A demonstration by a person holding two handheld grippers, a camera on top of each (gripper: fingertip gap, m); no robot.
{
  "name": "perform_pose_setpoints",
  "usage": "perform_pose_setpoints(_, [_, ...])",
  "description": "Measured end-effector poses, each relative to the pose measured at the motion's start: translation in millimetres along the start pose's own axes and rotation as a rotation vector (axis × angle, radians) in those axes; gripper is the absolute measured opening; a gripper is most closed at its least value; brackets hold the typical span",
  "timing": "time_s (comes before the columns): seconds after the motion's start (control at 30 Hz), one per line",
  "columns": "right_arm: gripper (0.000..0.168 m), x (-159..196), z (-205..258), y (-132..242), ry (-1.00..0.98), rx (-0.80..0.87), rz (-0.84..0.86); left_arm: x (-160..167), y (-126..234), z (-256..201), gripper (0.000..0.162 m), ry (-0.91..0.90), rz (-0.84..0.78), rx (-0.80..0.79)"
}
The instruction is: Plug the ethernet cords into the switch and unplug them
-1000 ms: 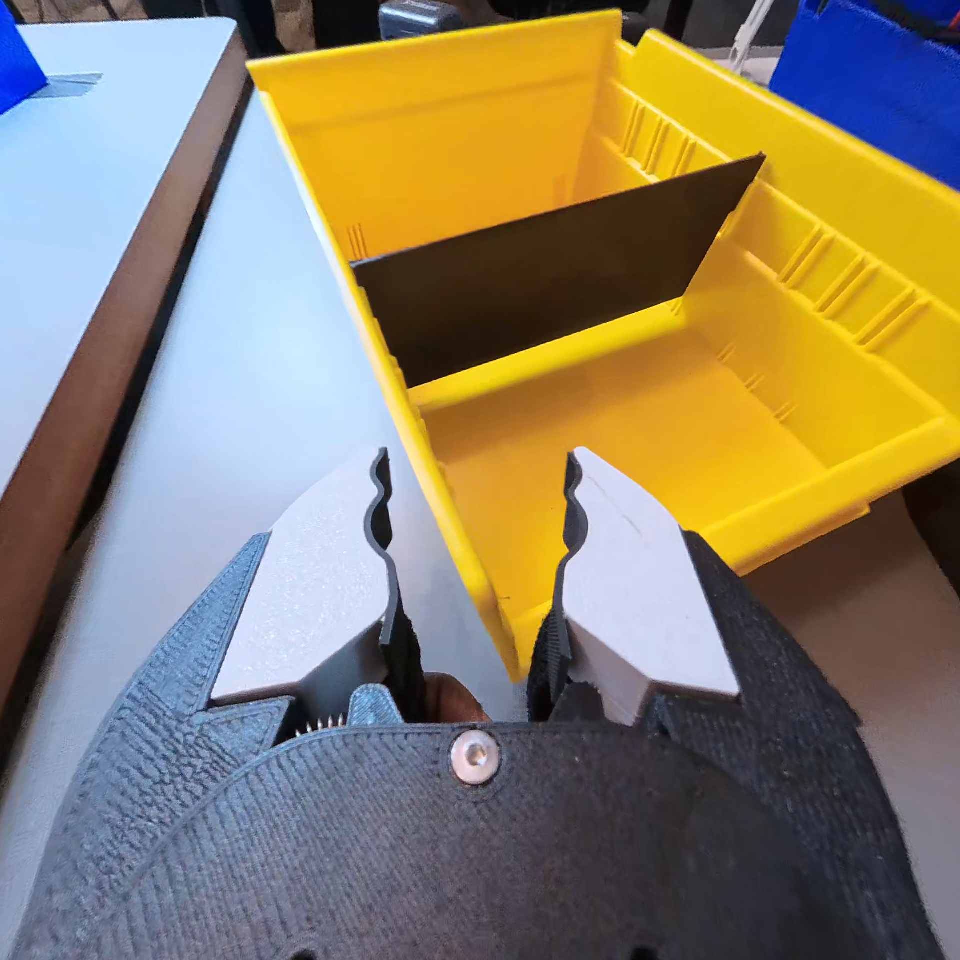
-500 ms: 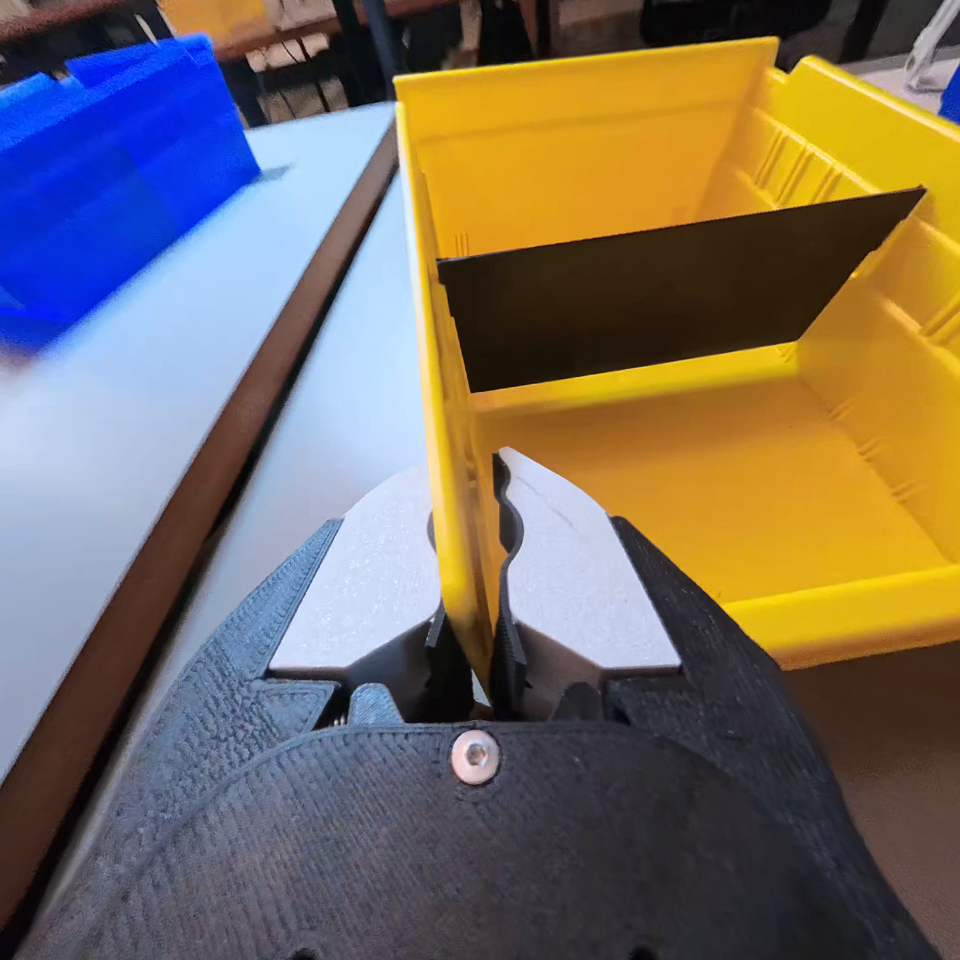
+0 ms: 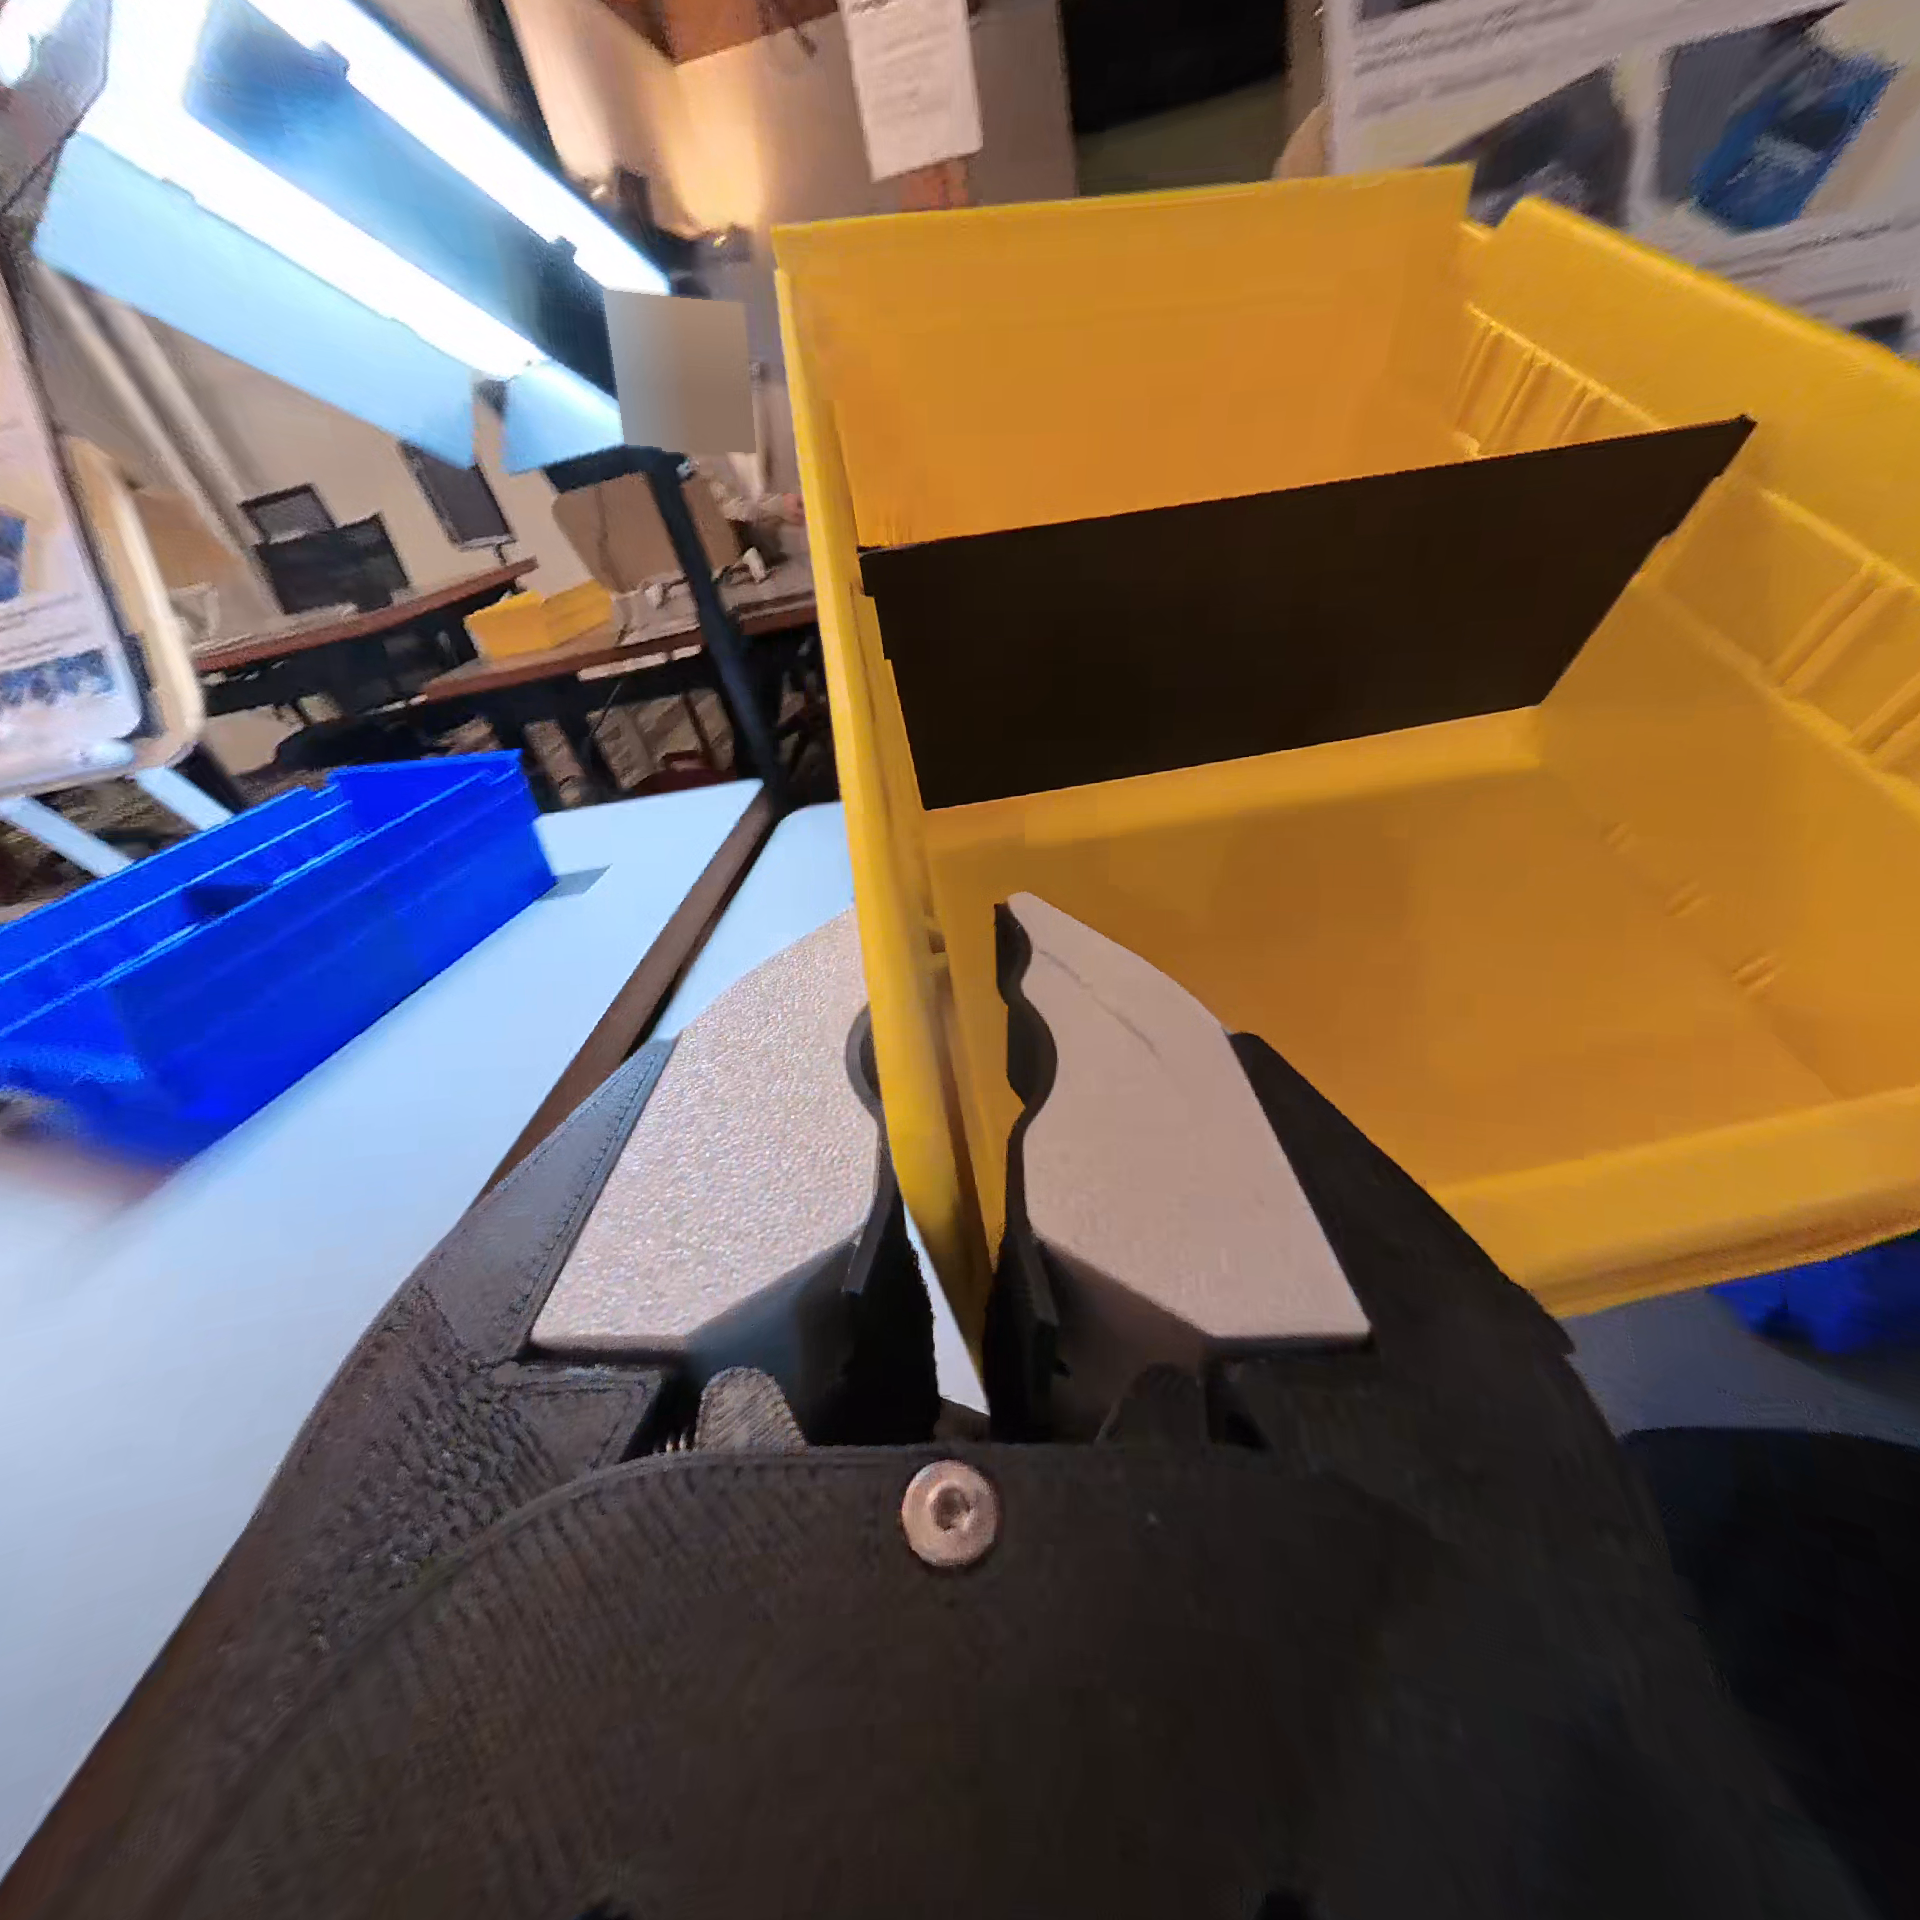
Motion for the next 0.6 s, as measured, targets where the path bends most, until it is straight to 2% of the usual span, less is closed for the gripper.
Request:
perform_pose_setpoints(0.13, [0.022,-15,-45,38,0.057,0.119,0.008,-30,-21,-53,0.015,0.028,-0.057,0.106])
perform_pose_setpoints(0.3, [0.021,-17,-101,94,0.112,0.277,0.056,-59,-47,-131,0.014,0.04,-0.109,0.245])
perform_pose_setpoints(0.6, [0.017,3,-189,207,0.147,0.553,0.163,-74,-73,-292,0.019,0.09,-0.093,0.494])
Point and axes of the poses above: each gripper's, where its closed fingertips meet, y back along the fingers, x out of its underside, z = x × y across the jaws, the point moved 1 cm from there along y, back along the fingers, and after that the axes turned 10 degrees about -z, right-handed, at the moved point
